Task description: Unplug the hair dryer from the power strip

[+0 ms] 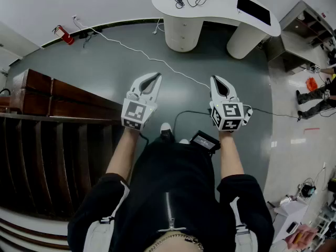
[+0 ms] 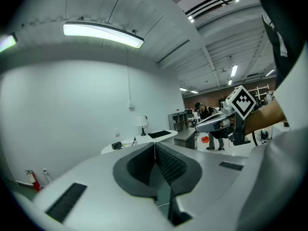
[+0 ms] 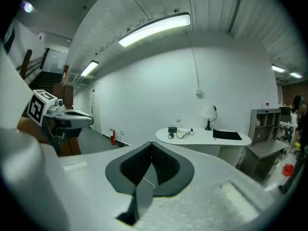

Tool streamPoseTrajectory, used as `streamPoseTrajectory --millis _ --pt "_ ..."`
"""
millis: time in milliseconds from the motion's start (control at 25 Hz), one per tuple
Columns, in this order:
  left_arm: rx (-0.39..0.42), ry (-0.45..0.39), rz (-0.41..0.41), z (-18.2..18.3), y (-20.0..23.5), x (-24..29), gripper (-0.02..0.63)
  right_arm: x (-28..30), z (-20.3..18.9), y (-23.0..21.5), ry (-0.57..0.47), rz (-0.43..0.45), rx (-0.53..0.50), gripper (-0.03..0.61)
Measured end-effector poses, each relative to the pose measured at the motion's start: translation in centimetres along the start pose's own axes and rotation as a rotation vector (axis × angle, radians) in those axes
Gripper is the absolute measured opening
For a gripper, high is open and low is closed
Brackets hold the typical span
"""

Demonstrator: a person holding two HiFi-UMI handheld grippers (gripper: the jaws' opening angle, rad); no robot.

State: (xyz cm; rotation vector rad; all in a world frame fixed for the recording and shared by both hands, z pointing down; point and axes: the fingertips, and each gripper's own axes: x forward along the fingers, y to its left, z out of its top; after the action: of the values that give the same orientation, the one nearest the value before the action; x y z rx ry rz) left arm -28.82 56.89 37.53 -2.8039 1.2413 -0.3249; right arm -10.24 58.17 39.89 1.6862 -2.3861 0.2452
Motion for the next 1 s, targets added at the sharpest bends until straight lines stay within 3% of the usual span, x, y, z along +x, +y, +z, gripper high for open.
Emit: streamPoseTrajectory --millis 1000 --pt "-0.019 0.001 -0.116 -0.9 1.2 2.4 0.012 2.4 1.3 0.7 -0.014 -0.052 -0.01 0.006"
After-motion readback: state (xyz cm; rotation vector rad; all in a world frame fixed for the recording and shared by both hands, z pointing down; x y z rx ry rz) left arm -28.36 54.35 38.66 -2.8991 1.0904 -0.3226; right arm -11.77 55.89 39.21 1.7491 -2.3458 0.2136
